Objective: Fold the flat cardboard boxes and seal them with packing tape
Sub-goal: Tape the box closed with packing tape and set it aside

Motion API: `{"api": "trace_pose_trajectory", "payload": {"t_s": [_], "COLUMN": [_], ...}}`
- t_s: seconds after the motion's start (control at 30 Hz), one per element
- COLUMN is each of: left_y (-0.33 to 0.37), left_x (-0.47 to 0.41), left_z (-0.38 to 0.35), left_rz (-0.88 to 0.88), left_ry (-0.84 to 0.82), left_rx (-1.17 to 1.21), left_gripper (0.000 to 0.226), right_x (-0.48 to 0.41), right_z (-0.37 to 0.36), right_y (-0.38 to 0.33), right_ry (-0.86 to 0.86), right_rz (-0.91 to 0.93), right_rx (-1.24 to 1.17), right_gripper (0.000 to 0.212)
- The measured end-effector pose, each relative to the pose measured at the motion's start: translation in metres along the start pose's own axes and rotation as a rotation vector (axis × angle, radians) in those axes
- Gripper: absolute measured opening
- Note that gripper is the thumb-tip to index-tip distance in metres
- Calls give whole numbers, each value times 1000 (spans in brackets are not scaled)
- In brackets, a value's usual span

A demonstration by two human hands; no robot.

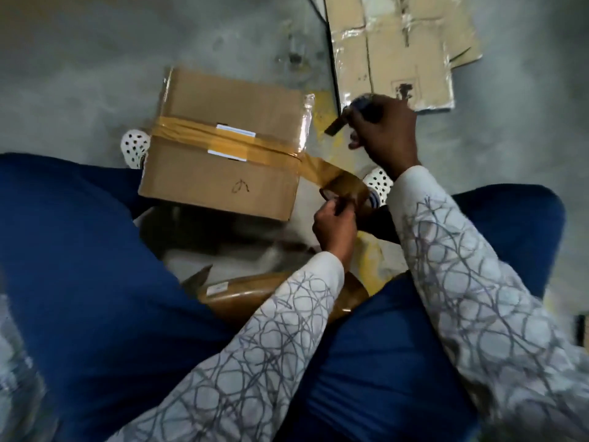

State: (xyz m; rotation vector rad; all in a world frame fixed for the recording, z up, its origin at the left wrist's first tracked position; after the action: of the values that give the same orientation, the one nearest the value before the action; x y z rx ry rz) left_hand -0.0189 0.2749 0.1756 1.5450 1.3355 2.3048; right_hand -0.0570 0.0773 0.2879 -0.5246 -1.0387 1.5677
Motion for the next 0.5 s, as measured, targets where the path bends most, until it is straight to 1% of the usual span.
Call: {"api": "trace_pose_trajectory", "payload": {"t_s": [0.1, 0.2, 0.27, 0.33, 0.4, 0.43, 0.5], "left_y": [-1, 0, 6, 13, 15, 14, 9], "left_x": [3, 9, 11, 11, 8, 6, 2], "left_z": [7, 14, 9, 6, 1, 1, 3], "left_rz": [24, 103, 153, 157, 169, 183, 212], "left_ry": [9, 30, -21, -82, -129, -124, -92], "left_rx": [86, 272, 422, 514, 507, 502, 505], "left_gripper": [25, 37, 34, 44, 54, 56, 53], "right_x": [49, 68, 70, 70, 69, 69, 68], "right_z": [-11, -15, -12, -9, -5, -3, -1], "right_y": [0, -4, -11, -14, -14, -13, -9], "right_ry": [-24, 11, 47, 73, 108, 128, 152], "right_rz": [-33, -48, -56, -63, -72, -81, -104], "right_rx": [-3, 30, 31, 15, -15, -31, -58], "right_gripper": [16, 14, 15, 15, 18, 20, 21]}}
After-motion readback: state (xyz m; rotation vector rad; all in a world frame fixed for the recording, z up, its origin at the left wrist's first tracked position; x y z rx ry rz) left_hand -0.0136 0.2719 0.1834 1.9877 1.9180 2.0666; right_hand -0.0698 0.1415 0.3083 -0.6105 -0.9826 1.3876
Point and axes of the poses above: each hand's wrist, its own x-axis away from the middle knuckle, its own z-axis out of the back of the hand, y = z × x, the point moved 10 cm from there along -x, towards the middle knuckle, and after that the axes turned 1 degree about -x, right-handed, at the moved point
